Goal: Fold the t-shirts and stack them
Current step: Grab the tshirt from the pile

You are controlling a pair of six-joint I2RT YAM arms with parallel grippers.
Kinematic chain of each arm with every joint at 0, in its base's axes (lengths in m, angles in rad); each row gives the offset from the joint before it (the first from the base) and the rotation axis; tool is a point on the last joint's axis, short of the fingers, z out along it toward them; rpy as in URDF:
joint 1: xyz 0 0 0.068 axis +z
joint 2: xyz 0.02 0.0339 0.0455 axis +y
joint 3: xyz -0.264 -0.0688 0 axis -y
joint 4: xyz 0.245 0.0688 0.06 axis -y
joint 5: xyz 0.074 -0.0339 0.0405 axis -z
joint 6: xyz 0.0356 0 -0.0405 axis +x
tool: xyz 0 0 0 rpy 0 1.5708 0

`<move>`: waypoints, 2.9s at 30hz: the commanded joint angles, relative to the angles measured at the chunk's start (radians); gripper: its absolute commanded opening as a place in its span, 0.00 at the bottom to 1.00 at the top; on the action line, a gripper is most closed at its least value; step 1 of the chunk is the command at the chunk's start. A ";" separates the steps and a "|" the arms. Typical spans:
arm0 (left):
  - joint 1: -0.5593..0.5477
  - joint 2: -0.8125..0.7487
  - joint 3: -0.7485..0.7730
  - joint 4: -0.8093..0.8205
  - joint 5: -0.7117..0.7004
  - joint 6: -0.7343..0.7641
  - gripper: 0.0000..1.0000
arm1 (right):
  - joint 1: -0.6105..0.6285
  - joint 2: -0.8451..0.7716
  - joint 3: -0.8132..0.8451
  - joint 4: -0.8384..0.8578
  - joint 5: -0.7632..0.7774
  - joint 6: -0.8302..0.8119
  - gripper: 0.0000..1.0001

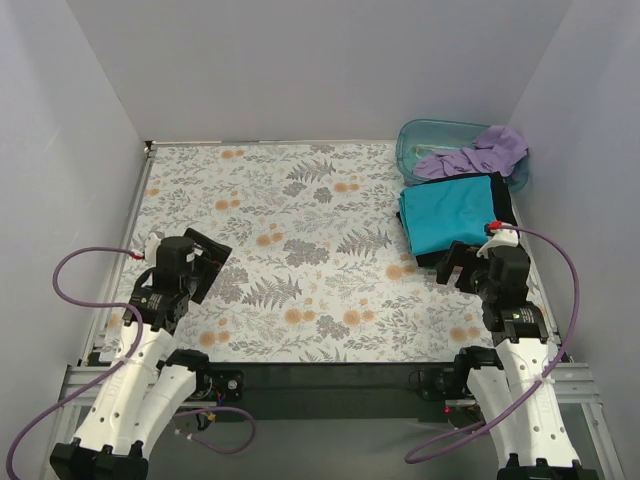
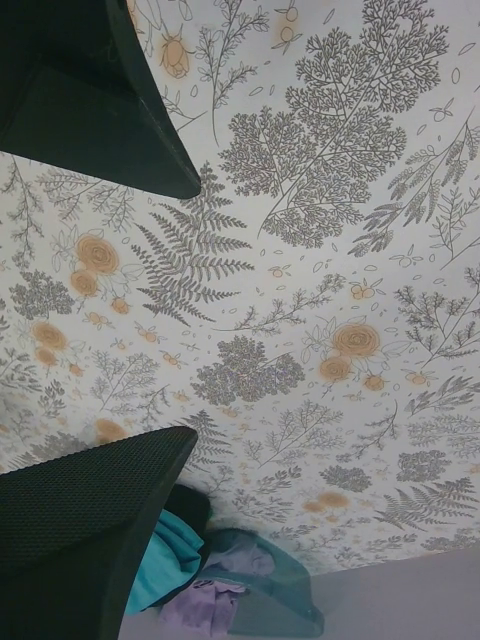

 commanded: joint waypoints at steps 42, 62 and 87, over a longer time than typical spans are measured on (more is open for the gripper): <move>-0.002 0.354 0.071 0.348 -0.010 0.197 0.98 | -0.213 1.982 1.748 0.371 0.480 -0.376 0.98; -0.002 0.432 0.075 0.351 -0.006 0.182 0.98 | -0.204 1.980 1.676 0.578 0.558 -0.550 0.68; -0.002 0.487 0.091 0.352 -0.007 0.183 0.98 | -0.122 2.078 1.702 0.652 0.419 -0.643 0.98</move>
